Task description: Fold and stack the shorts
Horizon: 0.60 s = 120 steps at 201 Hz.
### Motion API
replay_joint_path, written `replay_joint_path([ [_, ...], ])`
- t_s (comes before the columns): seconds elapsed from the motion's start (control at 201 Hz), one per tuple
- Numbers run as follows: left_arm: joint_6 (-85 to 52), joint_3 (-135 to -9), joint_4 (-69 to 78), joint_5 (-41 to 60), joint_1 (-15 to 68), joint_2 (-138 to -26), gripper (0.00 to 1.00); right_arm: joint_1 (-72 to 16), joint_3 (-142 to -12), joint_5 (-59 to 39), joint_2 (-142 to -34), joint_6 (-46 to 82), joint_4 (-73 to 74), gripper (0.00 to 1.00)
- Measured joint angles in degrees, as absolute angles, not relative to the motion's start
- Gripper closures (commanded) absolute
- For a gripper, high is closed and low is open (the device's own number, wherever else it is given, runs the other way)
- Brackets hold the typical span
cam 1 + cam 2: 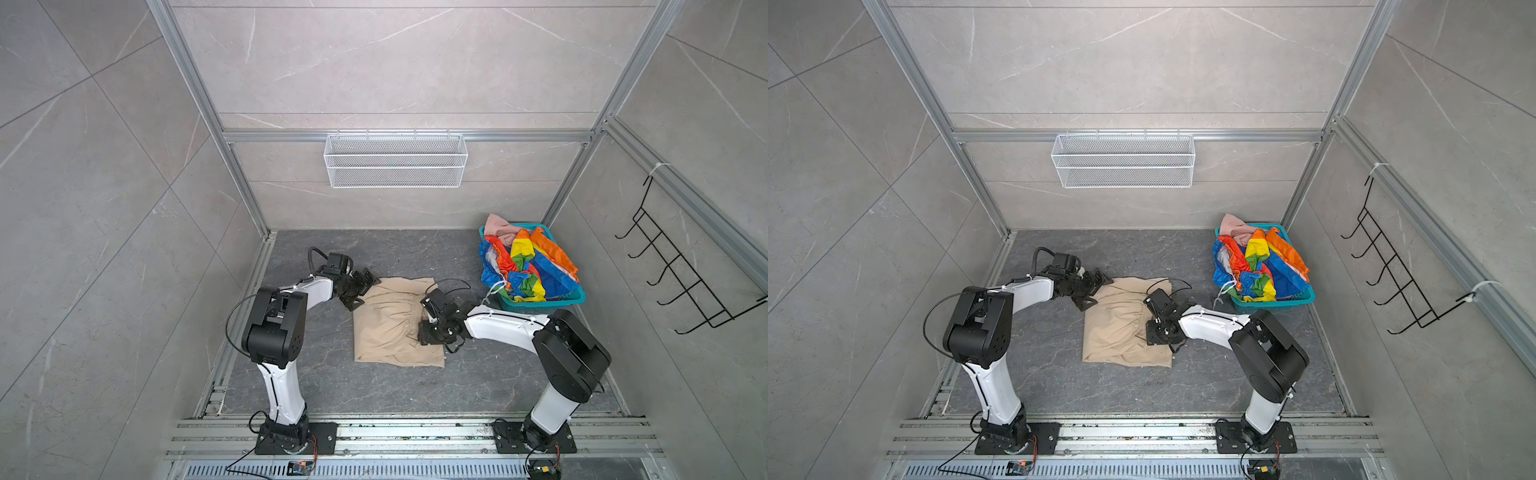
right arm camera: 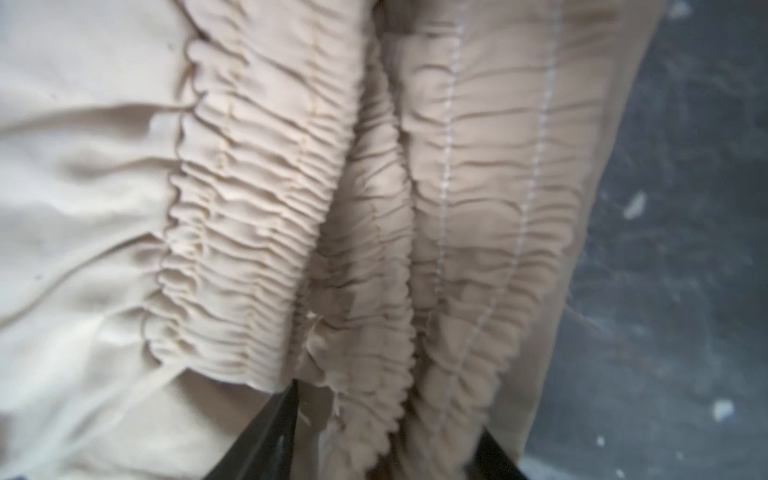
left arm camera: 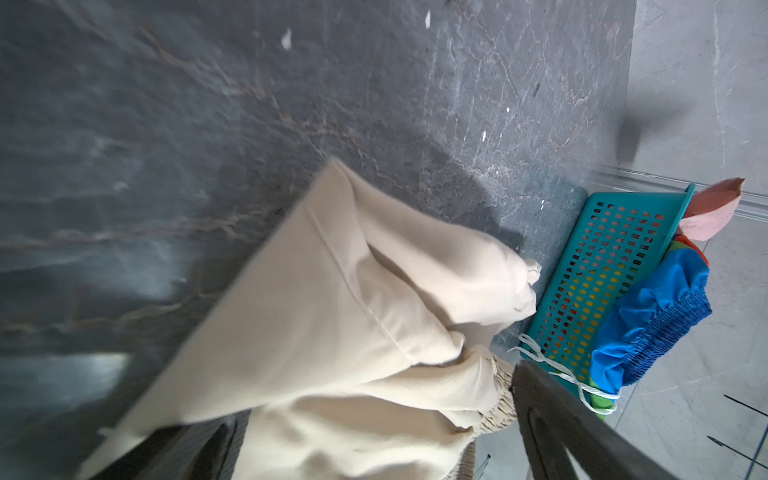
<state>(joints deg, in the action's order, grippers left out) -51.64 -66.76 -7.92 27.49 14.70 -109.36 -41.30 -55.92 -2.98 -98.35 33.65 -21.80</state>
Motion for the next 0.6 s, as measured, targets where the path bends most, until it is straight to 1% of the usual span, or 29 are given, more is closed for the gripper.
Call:
replay_joint_path([
  [0.139, -46.87, -68.6, -13.41, 25.67, 15.42, -106.96, 0.0, -41.23, -54.85, -3.18, -94.61, 33.82, -24.49, 0.14],
  [0.259, -41.78, -69.43, -18.85, 22.55, 15.92, -100.82, 0.0, -41.23, -56.9, -3.75, -92.49, 33.82, -26.72, 0.01],
  [0.344, -38.61, -68.49, -21.89, 19.84, 16.25, -95.7, 0.0, -41.23, -59.48, -4.27, -92.44, 33.17, -27.46, 0.01],
  [0.458, -35.42, -63.92, -24.93, 16.27, 16.36, -89.3, 0.0, -41.21, -62.54, -4.58, -92.44, 32.42, -28.56, 0.01],
  [0.598, -33.08, -57.6, -27.66, 13.78, 16.36, -86.91, 0.01, -40.88, -63.66, -4.97, -92.47, 31.81, -28.82, 0.01],
])
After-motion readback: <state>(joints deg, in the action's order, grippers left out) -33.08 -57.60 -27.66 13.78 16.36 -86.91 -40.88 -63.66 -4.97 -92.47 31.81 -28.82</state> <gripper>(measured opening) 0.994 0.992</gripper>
